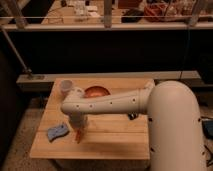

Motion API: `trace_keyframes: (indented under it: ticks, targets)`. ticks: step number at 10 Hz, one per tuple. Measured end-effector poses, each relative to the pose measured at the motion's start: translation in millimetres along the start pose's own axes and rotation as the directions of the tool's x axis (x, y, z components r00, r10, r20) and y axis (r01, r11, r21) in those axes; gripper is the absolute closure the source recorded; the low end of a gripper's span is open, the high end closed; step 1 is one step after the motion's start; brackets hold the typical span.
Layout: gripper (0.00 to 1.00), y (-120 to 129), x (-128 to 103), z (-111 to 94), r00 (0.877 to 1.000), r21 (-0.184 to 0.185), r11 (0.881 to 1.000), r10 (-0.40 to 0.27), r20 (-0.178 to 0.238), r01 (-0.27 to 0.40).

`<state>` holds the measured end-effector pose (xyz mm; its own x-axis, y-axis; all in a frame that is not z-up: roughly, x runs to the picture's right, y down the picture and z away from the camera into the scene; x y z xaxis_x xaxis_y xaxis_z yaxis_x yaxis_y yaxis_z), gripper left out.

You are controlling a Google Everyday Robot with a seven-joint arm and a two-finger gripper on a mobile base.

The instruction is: Place the pepper on the white sponge

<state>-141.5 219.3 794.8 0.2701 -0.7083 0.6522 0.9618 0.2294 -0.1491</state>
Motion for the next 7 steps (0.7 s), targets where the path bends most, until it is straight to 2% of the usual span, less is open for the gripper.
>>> trace_keyframes:
  ticks: [4, 7]
  targets:
    - [0.91, -12.5, 4.1, -5.0, 0.999, -0.01, 0.999, -0.044, -0.013, 0.044]
    - [0.91, -44.2, 0.6, -9.5, 0.996, -0.012, 0.996, -0.085, -0.025, 0.085]
